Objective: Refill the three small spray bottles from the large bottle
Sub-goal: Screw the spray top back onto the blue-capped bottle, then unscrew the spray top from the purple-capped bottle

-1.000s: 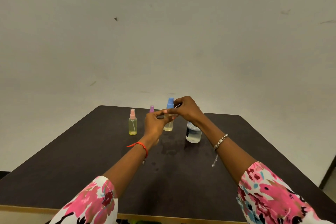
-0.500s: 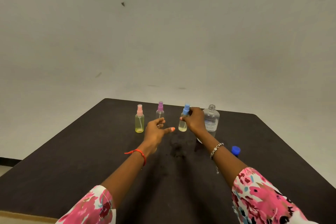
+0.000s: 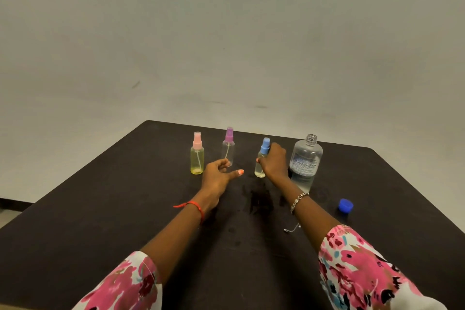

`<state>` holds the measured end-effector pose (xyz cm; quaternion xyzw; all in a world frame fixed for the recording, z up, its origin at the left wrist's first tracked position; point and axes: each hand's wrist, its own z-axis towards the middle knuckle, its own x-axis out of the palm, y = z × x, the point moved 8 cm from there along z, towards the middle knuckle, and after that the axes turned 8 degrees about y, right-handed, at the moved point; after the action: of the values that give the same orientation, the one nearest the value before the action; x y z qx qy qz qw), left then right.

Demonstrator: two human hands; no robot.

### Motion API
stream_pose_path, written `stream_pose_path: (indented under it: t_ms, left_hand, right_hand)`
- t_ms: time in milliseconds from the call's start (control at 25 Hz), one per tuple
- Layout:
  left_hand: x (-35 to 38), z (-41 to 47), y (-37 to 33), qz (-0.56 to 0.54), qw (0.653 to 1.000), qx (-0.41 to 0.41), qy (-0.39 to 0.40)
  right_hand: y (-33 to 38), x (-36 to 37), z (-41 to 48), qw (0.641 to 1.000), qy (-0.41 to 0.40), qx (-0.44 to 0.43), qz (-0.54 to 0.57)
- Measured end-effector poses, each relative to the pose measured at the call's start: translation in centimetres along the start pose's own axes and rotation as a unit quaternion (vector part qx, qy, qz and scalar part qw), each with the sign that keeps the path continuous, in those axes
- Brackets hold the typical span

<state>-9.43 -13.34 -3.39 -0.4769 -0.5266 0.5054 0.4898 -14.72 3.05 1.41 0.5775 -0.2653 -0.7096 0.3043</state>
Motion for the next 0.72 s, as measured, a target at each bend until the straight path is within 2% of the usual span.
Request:
stream_pose_path:
  t_ms: [160, 400, 520, 720]
  left_hand:
    - [0.4, 0.6, 0.0, 0.041, 0.999, -0.008, -0.015]
    - [0.7, 3.0, -1.2, 0.093, 0.994, 0.004, -0.049]
    - [1.1, 4.2, -2.1, 0.099, 0.994, 0.02, -0.052]
    - [1.9, 5.5, -2.5, 0.081, 0.995, 0.038, -0.039]
  right_hand:
    - [0.7, -0.1, -0.5, 1.0, 0.002, -0.01, -0.004]
    - [6.0, -2.6, -2.5, 0.971, -0.114, -0.202, -0.058]
    - [7.4, -3.0, -3.3, 0.956, -0.107, -0.268, -0.046]
    - [7.7, -3.4, -3.8, 0.941, -0.098, -0.318, -0.059]
